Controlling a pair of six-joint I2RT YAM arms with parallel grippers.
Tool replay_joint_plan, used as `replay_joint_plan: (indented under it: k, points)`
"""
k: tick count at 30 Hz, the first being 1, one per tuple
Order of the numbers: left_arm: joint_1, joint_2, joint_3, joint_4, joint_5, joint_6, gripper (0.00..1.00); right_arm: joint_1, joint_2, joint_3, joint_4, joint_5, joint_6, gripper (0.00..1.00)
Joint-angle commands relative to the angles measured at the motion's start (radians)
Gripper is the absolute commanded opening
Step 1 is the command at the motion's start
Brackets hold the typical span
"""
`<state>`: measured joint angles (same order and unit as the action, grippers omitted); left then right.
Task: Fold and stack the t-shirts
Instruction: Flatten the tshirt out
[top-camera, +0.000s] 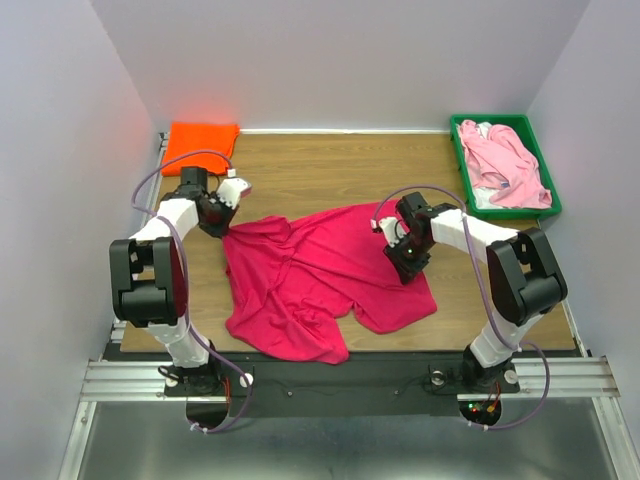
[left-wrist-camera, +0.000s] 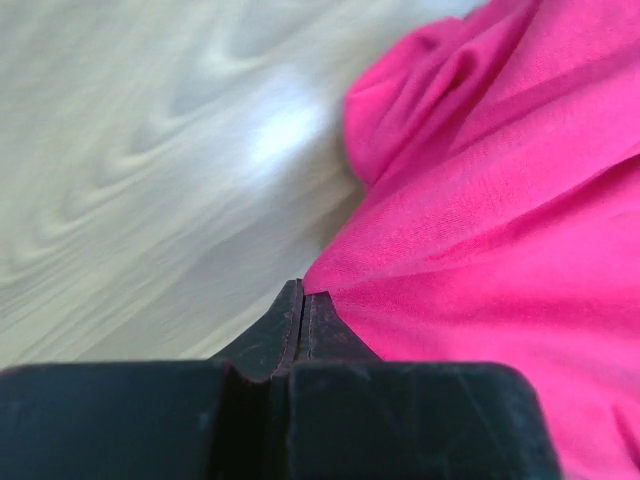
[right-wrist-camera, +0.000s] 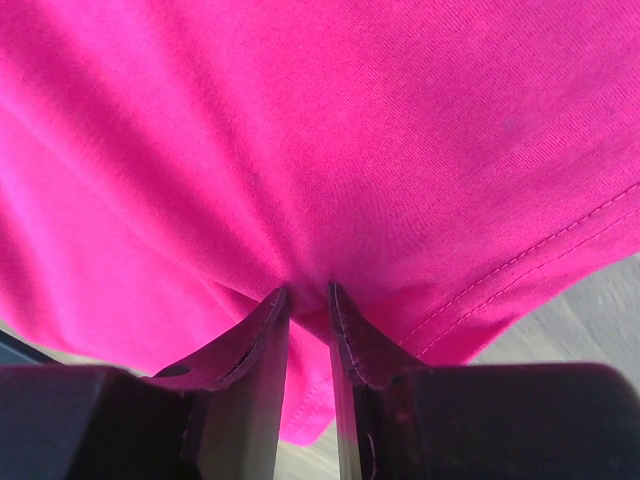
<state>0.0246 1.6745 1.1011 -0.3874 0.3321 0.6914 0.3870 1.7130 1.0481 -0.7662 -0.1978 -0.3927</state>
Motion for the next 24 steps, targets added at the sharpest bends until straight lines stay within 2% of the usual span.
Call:
replay_joint_plan:
  k: [1,6,12,15,16,17,18,19,20,24]
  points:
    - [0.024,-0.016,0.078,-0.028,0.005,0.043,0.0,-0.014,0.013,-0.017,-0.079,0.116,-0.044,0.29]
    - [0.093,0.021,0.091,-0.074,-0.03,0.086,0.0,-0.028,0.004,-0.02,-0.097,0.132,-0.08,0.29]
    - [0.185,0.01,0.019,-0.126,-0.062,0.189,0.0,-0.037,-0.015,-0.079,-0.116,0.113,-0.112,0.3]
    - [0.193,-0.022,-0.01,-0.157,-0.004,0.256,0.32,-0.039,-0.045,-0.042,-0.179,0.009,-0.141,0.36]
    - [0.195,-0.048,-0.009,-0.175,0.024,0.264,0.47,-0.037,-0.056,0.013,-0.218,-0.026,-0.147,0.4]
    - [0.196,-0.059,-0.003,-0.186,0.053,0.267,0.49,-0.037,-0.07,0.013,-0.237,-0.064,-0.155,0.43]
    - [0.196,-0.067,0.029,-0.197,0.085,0.27,0.5,-0.037,-0.082,0.082,-0.248,-0.13,-0.156,0.49]
    - [0.195,-0.073,0.052,-0.218,0.147,0.266,0.55,-0.036,-0.108,0.116,-0.254,-0.153,-0.15,0.51]
    - [0.196,-0.071,0.078,-0.223,0.174,0.251,0.56,-0.037,-0.116,0.15,-0.254,-0.172,-0.14,0.53]
    - [0.183,-0.019,0.244,-0.197,0.268,0.142,0.56,-0.051,-0.089,0.305,-0.216,-0.181,-0.112,0.53]
